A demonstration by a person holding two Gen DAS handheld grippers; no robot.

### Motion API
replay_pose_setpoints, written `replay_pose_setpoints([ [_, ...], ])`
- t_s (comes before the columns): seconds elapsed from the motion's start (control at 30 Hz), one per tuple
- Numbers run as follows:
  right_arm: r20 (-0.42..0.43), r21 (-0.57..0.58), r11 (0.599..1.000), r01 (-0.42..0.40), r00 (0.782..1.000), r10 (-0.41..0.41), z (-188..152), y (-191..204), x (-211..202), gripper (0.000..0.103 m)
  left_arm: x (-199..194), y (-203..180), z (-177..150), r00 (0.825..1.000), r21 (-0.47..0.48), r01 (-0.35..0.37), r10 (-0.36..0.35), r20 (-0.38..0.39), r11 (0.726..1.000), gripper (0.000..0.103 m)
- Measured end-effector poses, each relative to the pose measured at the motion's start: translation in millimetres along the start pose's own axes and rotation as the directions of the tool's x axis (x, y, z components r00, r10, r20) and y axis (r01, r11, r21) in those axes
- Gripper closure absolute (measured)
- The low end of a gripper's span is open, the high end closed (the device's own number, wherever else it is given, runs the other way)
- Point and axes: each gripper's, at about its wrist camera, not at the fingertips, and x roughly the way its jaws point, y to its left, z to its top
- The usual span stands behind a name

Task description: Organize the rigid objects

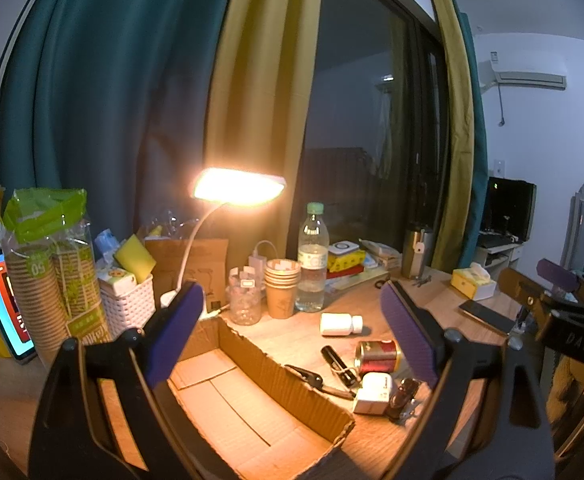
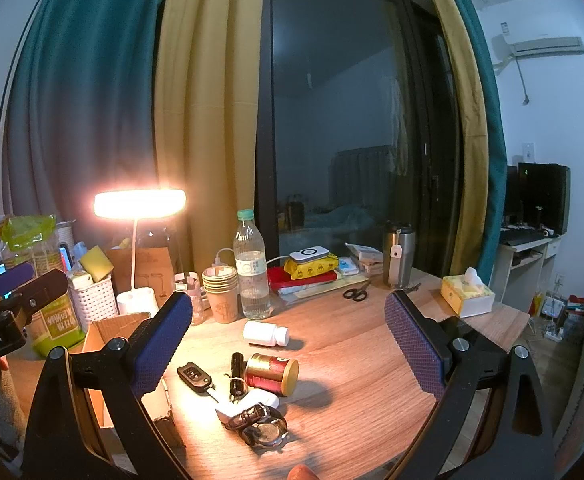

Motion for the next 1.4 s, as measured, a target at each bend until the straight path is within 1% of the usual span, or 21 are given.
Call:
replay_pose_setpoints([
  [1.0,-0.002,-0.001,1.0,-0.002,1.0,0.002,-0.1,2.0,-0.9,0.004,0.0,0.6,0.1,1.0,-0.006,0.0,0.0,-0.004,1.0,0.012],
  [1.13,-0.01,-0.003,1.0,-0.008,1.0,0.008,-6.2,7.4,-3.9,0.004,0.9,0.9,-1.5,1.0,-0.01,-0.001,0.001,-0.007,1.0,0.012],
  [1.3,-0.041,-0.009,1.0,-0.017,0.999,0.017,-12.9,9.2,5.5,0.004,7.7,5.7,-11.2,0.999,-0.014,-0.01,0.009,-0.035,1.0,0.012],
  [1.4,-0.069,-0.011,1.0,-0.025,0.997,0.024,-18.1,11.0,15.7,0.004,17.8,10.6,-22.4,0.996,-0.016,-0.024,0.023,-0.083,1.0,0.012],
])
